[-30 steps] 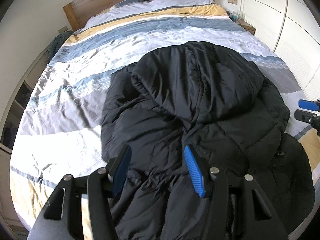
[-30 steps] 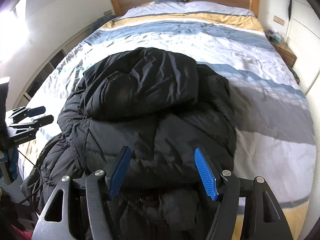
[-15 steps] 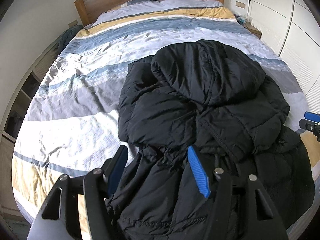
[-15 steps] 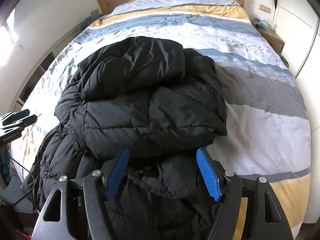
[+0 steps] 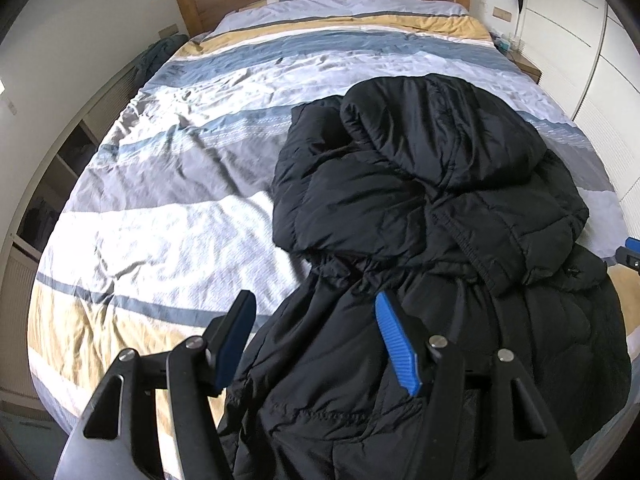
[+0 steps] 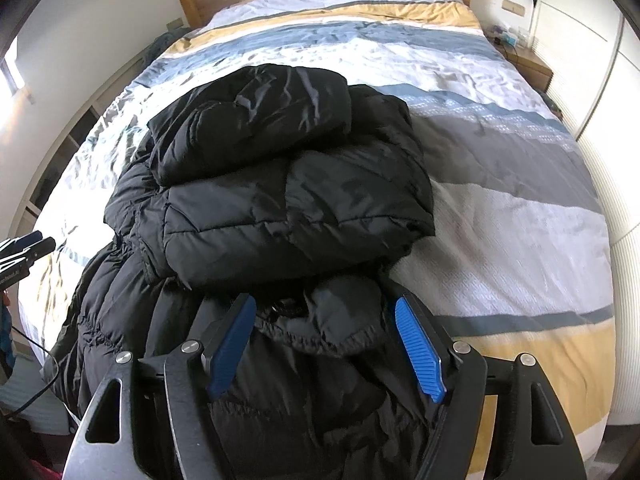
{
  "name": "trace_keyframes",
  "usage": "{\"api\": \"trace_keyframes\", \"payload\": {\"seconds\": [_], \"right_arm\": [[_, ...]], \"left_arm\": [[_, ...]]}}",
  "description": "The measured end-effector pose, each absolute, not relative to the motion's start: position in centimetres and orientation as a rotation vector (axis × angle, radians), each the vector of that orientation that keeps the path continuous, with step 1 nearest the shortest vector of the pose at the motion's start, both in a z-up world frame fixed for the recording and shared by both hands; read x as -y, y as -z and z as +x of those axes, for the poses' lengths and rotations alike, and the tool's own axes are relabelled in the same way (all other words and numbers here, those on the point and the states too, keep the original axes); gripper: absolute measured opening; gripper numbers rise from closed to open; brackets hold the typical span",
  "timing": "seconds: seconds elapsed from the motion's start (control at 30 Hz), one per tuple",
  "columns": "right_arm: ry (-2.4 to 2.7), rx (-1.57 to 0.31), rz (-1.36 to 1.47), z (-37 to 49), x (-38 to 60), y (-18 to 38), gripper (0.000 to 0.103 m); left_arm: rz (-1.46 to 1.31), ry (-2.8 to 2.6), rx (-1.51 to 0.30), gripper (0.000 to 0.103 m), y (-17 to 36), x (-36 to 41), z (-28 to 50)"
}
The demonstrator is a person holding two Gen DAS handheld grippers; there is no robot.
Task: Fold large clothes
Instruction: 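Move both grippers to the coat's side edge and close on it, then lift the coat side with both grippers and fold it over the body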
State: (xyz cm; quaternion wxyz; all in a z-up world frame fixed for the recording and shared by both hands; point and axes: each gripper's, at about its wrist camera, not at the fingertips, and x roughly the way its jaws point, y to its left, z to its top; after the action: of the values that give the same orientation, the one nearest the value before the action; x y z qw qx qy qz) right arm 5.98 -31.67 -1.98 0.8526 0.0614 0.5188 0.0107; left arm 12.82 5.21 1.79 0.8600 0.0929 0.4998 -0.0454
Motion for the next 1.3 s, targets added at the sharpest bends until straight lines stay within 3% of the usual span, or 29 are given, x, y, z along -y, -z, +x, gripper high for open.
{"api": "trace_keyframes", "payload": {"seconds": [0.33,0.6,0.67,0.8,1.07,1.3], "right_arm": [[0.068,-1.137,0.171,3.0,34.5,3.2,0.077],[0.164,-1.224,0.232,-1.3,38.8,5.5,0.088],[0.171,-1.261,0.266,-2.4,39.8,6.7,0.09],[0.141,-1.339,0.326,-4.5,40.7,9.2,0.091],[0.054,-1.484,0.432,-8.2,40.6,13.9,0.092],[0.003,-1.537,0.516,-9.5,40.5,16.1,0.092]], "left_arm": [[0.192,0.064,-1.087,0.061,0.0,-7.5,11.2],[0.129,-0.032,-1.185,0.062,4.7,-15.1,8.6],[0.128,-0.064,-1.215,0.066,5.9,-17.0,7.7],[0.079,-0.089,-1.292,0.066,8.6,-19.8,6.3],[-0.298,0.039,-1.422,0.066,14.0,-24.6,2.8],[-0.601,0.111,-1.45,0.066,15.7,-27.1,0.0]]}}
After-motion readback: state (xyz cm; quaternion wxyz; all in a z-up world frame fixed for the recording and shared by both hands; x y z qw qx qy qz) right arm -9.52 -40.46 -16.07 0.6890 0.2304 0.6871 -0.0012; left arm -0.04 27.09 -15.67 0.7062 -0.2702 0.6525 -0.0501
